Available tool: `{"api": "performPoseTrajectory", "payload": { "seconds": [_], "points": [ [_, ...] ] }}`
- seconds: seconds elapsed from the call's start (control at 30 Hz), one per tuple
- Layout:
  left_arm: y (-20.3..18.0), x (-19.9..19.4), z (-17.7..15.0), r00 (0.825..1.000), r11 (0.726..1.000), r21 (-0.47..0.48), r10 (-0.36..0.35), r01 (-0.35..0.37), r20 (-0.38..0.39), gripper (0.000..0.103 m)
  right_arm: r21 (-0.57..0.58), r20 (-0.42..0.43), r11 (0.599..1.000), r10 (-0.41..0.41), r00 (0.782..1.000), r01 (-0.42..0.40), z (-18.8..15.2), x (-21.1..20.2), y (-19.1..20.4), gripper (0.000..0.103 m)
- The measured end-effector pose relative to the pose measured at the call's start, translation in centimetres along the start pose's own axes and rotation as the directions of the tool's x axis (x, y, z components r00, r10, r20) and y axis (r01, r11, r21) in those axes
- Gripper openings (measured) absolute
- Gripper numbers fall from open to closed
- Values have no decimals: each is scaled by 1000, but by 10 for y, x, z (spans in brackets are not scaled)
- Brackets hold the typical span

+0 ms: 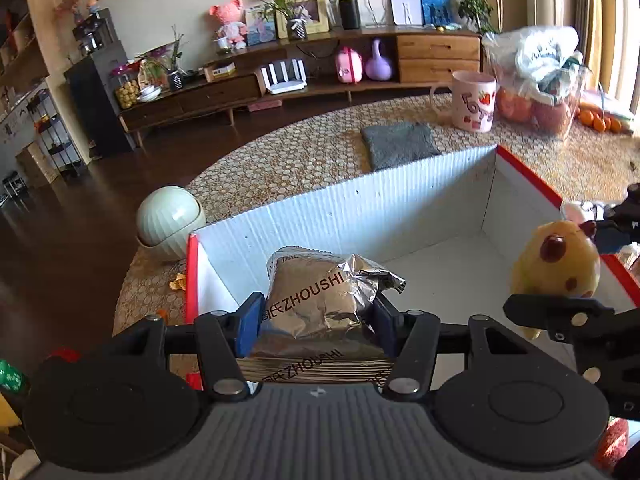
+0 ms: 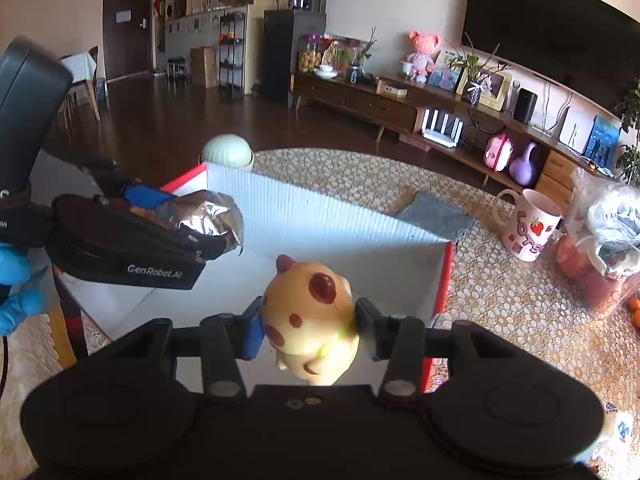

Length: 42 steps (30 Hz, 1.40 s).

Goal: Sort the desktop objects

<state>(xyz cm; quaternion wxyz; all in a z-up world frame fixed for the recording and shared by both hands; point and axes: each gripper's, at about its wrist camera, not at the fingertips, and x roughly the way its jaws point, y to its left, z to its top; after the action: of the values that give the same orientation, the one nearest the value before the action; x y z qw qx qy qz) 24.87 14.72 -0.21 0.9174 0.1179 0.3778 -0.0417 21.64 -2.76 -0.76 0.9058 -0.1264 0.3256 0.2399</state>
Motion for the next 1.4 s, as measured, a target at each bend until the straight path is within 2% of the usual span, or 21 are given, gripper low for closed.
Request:
{"api": "performPoseTrajectory", "payload": {
  "seconds": [0.33, 0.6, 0.77, 0.9, 1.0, 1.1, 1.23, 1.4],
  "points": [
    [-6, 31, 5, 992, 997, 54, -46, 53, -116, 56, -23, -83, 1000, -11, 996, 9, -4, 37, 5, 46],
    [-6, 49, 5, 964, 992, 52, -96, 112, -248, 56, -5, -149, 1000, -9, 989, 9, -10, 51, 4, 46],
    [-8, 52, 8, 953, 989, 64, -113, 137, -280, 56, -14, -167, 1000, -8, 986, 5, -12, 55, 6, 46],
    [-11, 51, 7, 956, 988, 84, -100, 128, -276, 56, -4, -168, 1000, -4, 986, 3, -12, 55, 5, 47],
    [-10, 47, 8, 961, 989, 88, -93, 120, -261, 57, -12, -166, 1000, 4, 986, -6, -12, 52, 7, 51],
    [-9, 43, 9, 965, 990, 82, -91, 114, -245, 61, -24, -147, 1000, 12, 989, -16, -11, 46, 10, 63],
    [-9, 35, 10, 972, 991, 77, -90, 109, -217, 62, -39, -120, 999, 13, 993, -17, -11, 36, 9, 65],
    [-7, 21, 10, 979, 991, 62, -103, 115, -174, 62, -31, -57, 999, 23, 998, -25, -10, 15, 3, 77]
  ]
}}
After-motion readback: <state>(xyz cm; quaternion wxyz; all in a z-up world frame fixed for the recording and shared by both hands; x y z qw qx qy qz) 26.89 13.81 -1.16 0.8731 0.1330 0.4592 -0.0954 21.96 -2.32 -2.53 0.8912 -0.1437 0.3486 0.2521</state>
